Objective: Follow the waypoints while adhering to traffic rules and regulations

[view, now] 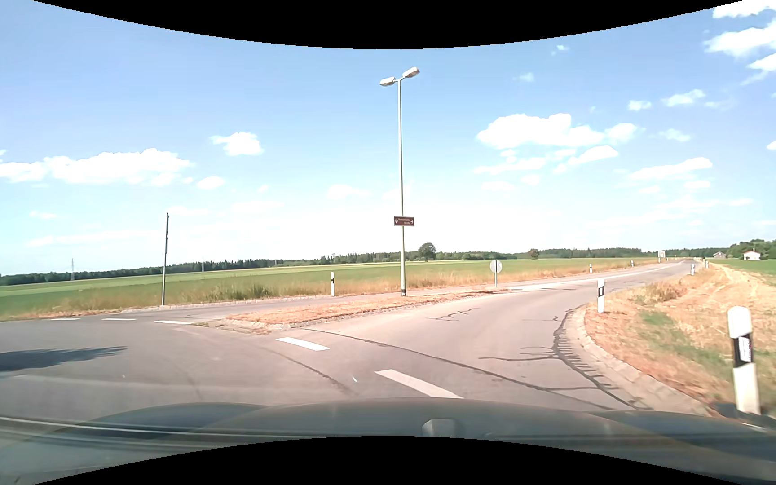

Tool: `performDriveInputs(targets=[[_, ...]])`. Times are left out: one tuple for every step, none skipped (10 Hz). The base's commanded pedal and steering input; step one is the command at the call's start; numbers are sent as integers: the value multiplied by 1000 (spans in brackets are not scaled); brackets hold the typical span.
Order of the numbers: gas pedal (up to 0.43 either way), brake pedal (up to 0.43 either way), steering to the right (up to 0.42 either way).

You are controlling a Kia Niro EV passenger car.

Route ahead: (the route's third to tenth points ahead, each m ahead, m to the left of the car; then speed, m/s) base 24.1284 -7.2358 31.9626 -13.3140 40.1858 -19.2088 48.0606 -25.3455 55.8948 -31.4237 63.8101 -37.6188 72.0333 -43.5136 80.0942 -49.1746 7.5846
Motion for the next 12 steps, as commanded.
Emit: performDriveInputs(targets=[[98,6,24],[98,6,45],[98,6,66],[98,6,105],[98,6,136],[98,6,165],[98,6,185],[98,6,198],[98,6,208],[98,6,208],[98,6,208],[138,6,208]])
